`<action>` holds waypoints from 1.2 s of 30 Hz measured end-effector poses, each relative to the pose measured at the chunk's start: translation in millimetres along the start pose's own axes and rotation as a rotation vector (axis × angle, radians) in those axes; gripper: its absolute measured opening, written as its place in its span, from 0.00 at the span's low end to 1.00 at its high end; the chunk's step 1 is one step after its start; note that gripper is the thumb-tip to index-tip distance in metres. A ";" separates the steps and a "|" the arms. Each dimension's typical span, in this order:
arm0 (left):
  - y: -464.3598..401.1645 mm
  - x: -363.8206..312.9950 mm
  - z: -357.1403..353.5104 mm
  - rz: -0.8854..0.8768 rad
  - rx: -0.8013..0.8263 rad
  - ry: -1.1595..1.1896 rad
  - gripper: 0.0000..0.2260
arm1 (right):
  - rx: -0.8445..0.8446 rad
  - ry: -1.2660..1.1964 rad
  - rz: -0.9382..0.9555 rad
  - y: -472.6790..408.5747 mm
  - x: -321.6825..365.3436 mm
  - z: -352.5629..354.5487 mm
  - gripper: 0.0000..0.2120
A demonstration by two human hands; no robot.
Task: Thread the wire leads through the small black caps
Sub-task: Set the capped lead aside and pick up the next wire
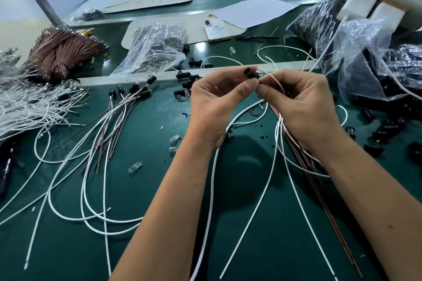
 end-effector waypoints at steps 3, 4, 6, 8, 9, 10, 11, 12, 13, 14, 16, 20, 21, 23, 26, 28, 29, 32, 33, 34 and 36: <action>2.0 0.6 -3.7 0.001 0.016 0.026 0.09 | -0.008 -0.049 -0.023 -0.3 -2.2 2.4 0.03; 2.2 0.5 -4.4 0.001 0.017 0.032 0.09 | -0.008 -0.053 -0.021 -0.4 -2.0 3.3 0.03; 2.4 0.6 -4.8 -0.003 0.019 0.033 0.09 | 0.000 -0.047 -0.012 -0.3 -0.8 3.3 0.03; 2.5 1.2 -4.9 -0.013 0.024 0.021 0.10 | 0.002 -0.037 -0.008 0.1 0.4 2.7 0.02; 2.5 1.7 -5.1 -0.017 0.025 0.014 0.11 | 0.001 -0.032 -0.009 0.1 0.7 2.5 0.02; 2.8 2.2 -5.4 -0.019 0.025 0.009 0.11 | -0.004 -0.030 -0.013 0.2 0.8 2.5 0.02; 2.9 2.5 -5.7 -0.017 0.023 0.007 0.11 | -0.010 -0.030 -0.019 0.2 0.7 2.7 0.02; 3.0 2.6 -5.9 -0.014 0.018 0.006 0.11 | -0.017 -0.031 -0.025 0.4 0.7 2.8 0.02; 3.1 3.1 -5.7 -0.011 0.009 0.007 0.11 | -0.022 -0.030 -0.030 0.6 0.6 2.8 0.02; 3.1 3.5 -5.1 -0.008 -0.004 0.007 0.10 | -0.025 -0.028 -0.033 0.8 0.6 2.7 0.02; 3.2 5.3 -4.1 0.010 -0.037 0.018 0.08 | -0.035 -0.026 -0.041 0.9 0.5 2.5 0.03; 5.9 12.3 -6.2 0.083 -0.106 0.088 0.08 | -0.053 -0.007 -0.050 1.6 0.0 0.1 0.03; 6.9 14.0 -8.0 0.105 -0.123 0.108 0.07 | -0.062 -0.005 -0.051 2.0 -0.3 -0.2 0.03; 9.6 17.1 -12.5 0.137 -0.152 0.163 0.08 | -0.083 -0.009 -0.050 2.5 -1.0 -0.3 0.02; 13.7 21.6 -18.0 0.178 -0.201 0.255 0.10 | -0.112 -0.007 -0.049 3.5 -1.8 -0.9 0.03; 15.8 24.4 -21.0 0.199 -0.238 0.299 0.08 | -0.121 0.000 -0.048 4.5 -2.2 -1.9 0.03; 16.5 25.7 -22.1 0.203 -0.253 0.316 0.07 | -0.126 0.007 -0.048 5.0 -2.5 -2.6 0.03; 17.9 29.2 -24.0 0.208 -0.286 0.344 0.06 | -0.147 0.020 -0.046 5.7 -3.1 -3.4 0.04; 17.9 30.1 -24.3 0.209 -0.298 0.350 0.06 | -0.153 0.033 -0.041 5.7 -3.2 -3.6 0.04; 18.2 31.0 -24.4 0.211 -0.311 0.356 0.06 | -0.157 0.052 -0.034 6.1 -3.3 -3.8 0.05; 19.0 32.1 -25.3 0.217 -0.331 0.370 0.06 | -0.165 0.090 -0.019 6.9 -3.3 -3.6 0.04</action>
Point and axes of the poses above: each hand's wrist, its own y-axis away from the middle knuckle, its own z-axis out of the back of the hand, x = y × z, the point moved 4 cm from there along -y, towards the middle knuckle, and after that the axes turned 3 degrees about -x, right-handed, at the moved point
